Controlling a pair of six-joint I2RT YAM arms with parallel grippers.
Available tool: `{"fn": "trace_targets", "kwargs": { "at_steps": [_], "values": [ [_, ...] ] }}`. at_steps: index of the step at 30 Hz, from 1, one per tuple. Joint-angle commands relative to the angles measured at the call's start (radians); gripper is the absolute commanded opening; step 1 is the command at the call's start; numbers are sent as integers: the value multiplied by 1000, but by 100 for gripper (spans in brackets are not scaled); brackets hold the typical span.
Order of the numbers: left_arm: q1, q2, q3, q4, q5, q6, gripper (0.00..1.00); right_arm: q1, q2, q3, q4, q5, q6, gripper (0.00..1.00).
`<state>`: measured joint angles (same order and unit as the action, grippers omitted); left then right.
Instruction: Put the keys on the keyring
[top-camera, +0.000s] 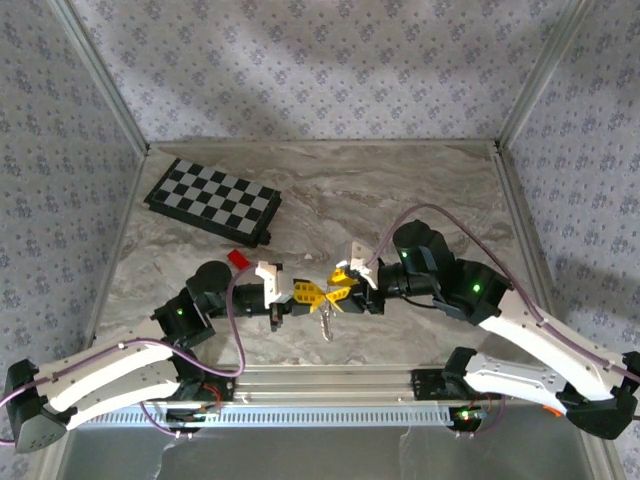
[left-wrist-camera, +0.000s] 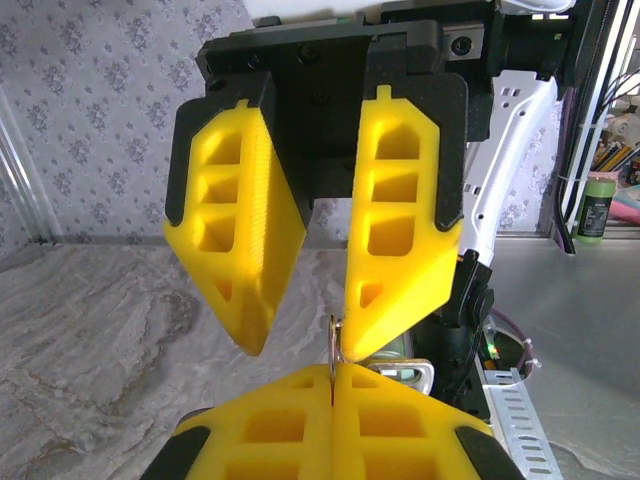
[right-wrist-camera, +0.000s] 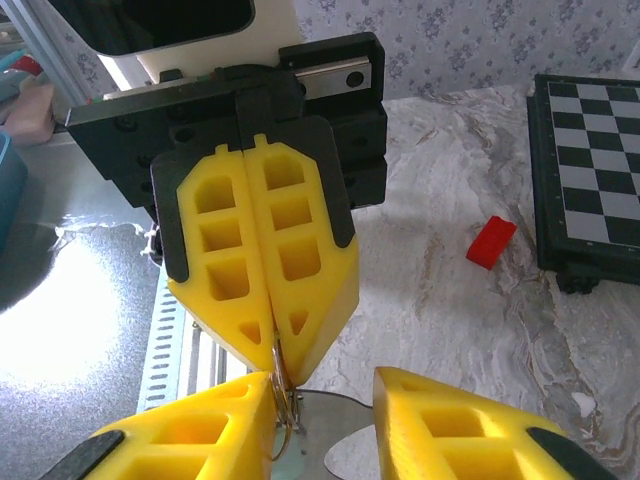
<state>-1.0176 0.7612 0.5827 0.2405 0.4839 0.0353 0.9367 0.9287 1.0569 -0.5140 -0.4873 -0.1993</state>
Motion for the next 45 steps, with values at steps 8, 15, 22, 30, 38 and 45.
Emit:
{"fn": "trace_targets", "kwargs": {
  "at_steps": [8, 15, 22, 30, 38, 45],
  "values": [
    [-9, -4, 23, 56, 28, -9, 0, -16, -14, -22, 40, -91, -4, 27],
    [-10, 5, 31, 57, 26, -8, 0, -9, -35, -42, 57, -113, -13, 33],
    [-9, 3, 35, 57, 25, -9, 0, -13, -61, -67, 66, -84, -11, 31],
    [-14, 3, 35, 66, 28, -11, 0, -15, -56, -79, 70, -69, -8, 23],
    [-21, 0, 40, 60, 28, -11, 0, -15, -62, -102, 73, -54, 7, 19],
    [-27, 3, 30, 76, 30, -13, 0, -15, -59, -126, 141, -60, 35, 25]
  ]
}}
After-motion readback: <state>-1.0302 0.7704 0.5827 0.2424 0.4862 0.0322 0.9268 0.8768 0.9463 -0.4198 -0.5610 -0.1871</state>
